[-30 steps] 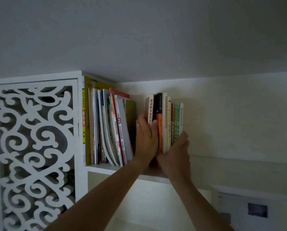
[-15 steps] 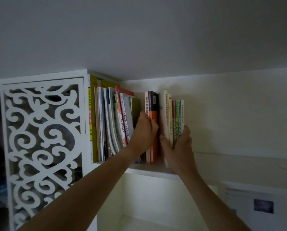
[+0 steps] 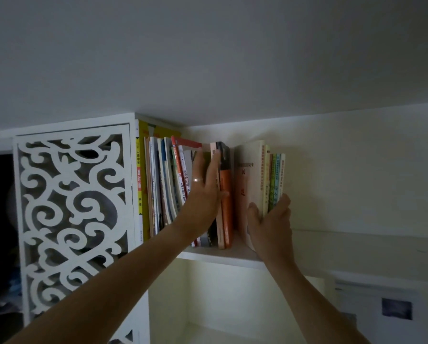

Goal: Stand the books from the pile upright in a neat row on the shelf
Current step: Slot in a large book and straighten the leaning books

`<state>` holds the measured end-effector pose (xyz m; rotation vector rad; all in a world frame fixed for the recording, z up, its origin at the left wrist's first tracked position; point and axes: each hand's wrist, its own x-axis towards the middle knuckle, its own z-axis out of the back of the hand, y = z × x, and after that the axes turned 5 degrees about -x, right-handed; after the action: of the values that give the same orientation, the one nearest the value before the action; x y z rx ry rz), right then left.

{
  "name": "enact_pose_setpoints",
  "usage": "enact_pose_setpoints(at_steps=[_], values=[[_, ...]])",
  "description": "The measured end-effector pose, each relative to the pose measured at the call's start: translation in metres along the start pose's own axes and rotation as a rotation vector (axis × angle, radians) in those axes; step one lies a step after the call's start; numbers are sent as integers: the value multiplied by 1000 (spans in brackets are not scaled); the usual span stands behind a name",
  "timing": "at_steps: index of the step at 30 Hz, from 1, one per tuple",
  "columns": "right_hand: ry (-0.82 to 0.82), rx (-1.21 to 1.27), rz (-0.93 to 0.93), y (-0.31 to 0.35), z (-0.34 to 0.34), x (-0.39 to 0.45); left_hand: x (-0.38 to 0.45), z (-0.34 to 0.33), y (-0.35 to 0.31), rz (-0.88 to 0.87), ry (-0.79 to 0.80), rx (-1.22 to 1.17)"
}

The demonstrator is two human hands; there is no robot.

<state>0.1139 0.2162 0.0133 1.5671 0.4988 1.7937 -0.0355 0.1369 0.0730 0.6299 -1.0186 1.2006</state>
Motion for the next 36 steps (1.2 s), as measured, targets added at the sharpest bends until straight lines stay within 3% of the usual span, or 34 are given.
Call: enact_pose_setpoints(at_steps=[2, 4, 6, 8, 20, 26, 36], values=[[-1, -12, -3, 1, 0, 0, 2, 8, 2, -293, 29, 478], [-7, -22, -6, 1, -1, 0, 4, 19, 1, -533, 291, 780], [-7, -28, -3, 1, -2, -1, 4, 28, -2, -584, 514, 1005], [-6, -34, -2, 0, -2, 0, 6, 32, -4, -535, 632, 1154], [-9, 4, 5, -3, -3, 3, 6, 28, -41, -541, 571, 1070], [15, -5, 18, -4, -2, 3, 3, 35, -49, -306, 565, 1321], [16, 9, 16, -2, -2, 4, -15, 74, -92, -334, 484, 1144]])
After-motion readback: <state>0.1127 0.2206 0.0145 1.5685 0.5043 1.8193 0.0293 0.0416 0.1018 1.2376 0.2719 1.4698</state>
